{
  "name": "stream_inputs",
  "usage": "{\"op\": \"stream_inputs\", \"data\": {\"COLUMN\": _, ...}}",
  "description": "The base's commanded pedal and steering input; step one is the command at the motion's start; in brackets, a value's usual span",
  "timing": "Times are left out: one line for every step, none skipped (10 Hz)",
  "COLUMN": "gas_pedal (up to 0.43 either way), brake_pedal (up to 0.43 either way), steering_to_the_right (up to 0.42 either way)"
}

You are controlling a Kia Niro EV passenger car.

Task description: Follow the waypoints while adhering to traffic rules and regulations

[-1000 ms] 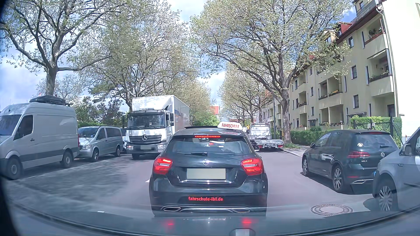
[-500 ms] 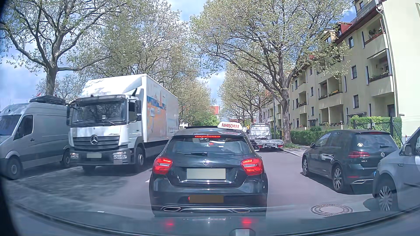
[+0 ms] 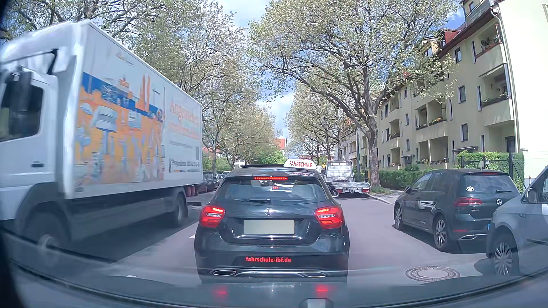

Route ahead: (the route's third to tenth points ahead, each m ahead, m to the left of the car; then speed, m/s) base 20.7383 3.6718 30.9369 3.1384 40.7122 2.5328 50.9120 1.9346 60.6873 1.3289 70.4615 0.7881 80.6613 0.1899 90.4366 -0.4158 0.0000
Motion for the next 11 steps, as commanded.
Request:
{"op": "stream_inputs", "data": {"gas_pedal": 0.000, "brake_pedal": 0.360, "steering_to_the_right": -0.004}}
{"op": "stream_inputs", "data": {"gas_pedal": 0.000, "brake_pedal": 0.299, "steering_to_the_right": -0.004}}
{"op": "stream_inputs", "data": {"gas_pedal": 0.000, "brake_pedal": 0.268, "steering_to_the_right": -0.004}}
{"op": "stream_inputs", "data": {"gas_pedal": 0.000, "brake_pedal": 0.268, "steering_to_the_right": -0.004}}
{"op": "stream_inputs", "data": {"gas_pedal": 0.000, "brake_pedal": 0.280, "steering_to_the_right": -0.004}}
{"op": "stream_inputs", "data": {"gas_pedal": 0.000, "brake_pedal": 0.348, "steering_to_the_right": -0.004}}
{"op": "stream_inputs", "data": {"gas_pedal": 0.000, "brake_pedal": 0.360, "steering_to_the_right": -0.004}}
{"op": "stream_inputs", "data": {"gas_pedal": 0.000, "brake_pedal": 0.378, "steering_to_the_right": -0.004}}
{"op": "stream_inputs", "data": {"gas_pedal": 0.000, "brake_pedal": 0.396, "steering_to_the_right": -0.004}}
{"op": "stream_inputs", "data": {"gas_pedal": 0.000, "brake_pedal": 0.427, "steering_to_the_right": -0.004}}
{"op": "stream_inputs", "data": {"gas_pedal": 0.000, "brake_pedal": 0.445, "steering_to_the_right": -0.004}}
